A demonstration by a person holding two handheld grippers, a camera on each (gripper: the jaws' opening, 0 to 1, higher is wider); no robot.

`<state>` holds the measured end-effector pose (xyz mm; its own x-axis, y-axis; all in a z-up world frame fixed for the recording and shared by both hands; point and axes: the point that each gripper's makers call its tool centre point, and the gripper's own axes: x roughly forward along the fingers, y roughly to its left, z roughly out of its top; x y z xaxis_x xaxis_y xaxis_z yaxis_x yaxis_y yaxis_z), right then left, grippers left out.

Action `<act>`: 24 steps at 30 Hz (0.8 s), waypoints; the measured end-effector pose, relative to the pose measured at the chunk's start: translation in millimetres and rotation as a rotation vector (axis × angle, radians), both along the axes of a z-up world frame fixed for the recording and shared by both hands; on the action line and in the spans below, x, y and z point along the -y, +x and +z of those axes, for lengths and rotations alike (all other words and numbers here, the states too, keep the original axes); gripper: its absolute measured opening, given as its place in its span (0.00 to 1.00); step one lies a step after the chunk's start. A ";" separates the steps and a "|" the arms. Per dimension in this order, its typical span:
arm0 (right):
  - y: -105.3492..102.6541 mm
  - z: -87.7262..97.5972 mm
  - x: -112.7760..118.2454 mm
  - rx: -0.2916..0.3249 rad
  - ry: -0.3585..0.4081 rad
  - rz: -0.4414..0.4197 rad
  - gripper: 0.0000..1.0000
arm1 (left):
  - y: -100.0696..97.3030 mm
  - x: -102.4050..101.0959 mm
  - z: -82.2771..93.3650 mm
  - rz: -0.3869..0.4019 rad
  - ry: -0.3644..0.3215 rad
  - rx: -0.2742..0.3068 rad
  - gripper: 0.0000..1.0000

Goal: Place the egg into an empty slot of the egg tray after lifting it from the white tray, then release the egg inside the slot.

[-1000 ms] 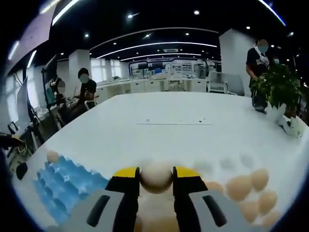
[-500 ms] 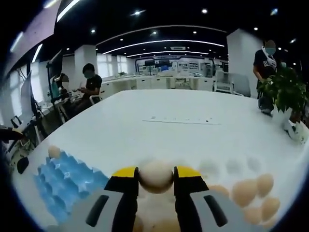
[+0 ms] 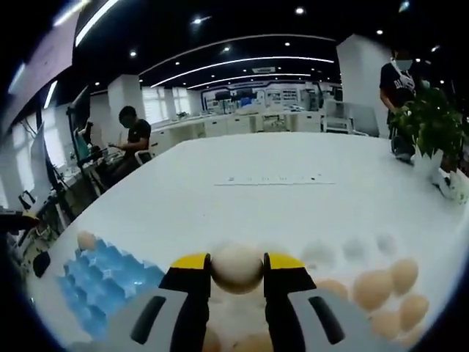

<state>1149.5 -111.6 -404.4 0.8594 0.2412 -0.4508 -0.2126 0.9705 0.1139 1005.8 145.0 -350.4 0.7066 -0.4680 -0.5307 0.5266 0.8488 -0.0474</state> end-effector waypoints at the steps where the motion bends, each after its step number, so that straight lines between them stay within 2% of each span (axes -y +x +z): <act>1: -0.2 1.5 -0.4 0.003 0.003 0.001 0.28 | -0.5 0.3 -0.7 -0.002 0.001 -0.002 0.95; 9: -1.9 16.3 -13.1 0.029 0.020 0.031 0.28 | -0.8 1.1 -0.3 -0.005 -0.002 0.002 0.95; 24: -6.5 25.1 -40.3 0.037 0.024 0.094 0.28 | -4.9 1.5 0.1 -0.006 -0.009 0.006 0.95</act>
<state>1142.9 -71.3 -379.3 0.8484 0.3320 -0.4123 -0.3073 0.9431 0.1270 1000.9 143.5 -350.3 0.7067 -0.4770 -0.5226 0.5321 0.8451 -0.0518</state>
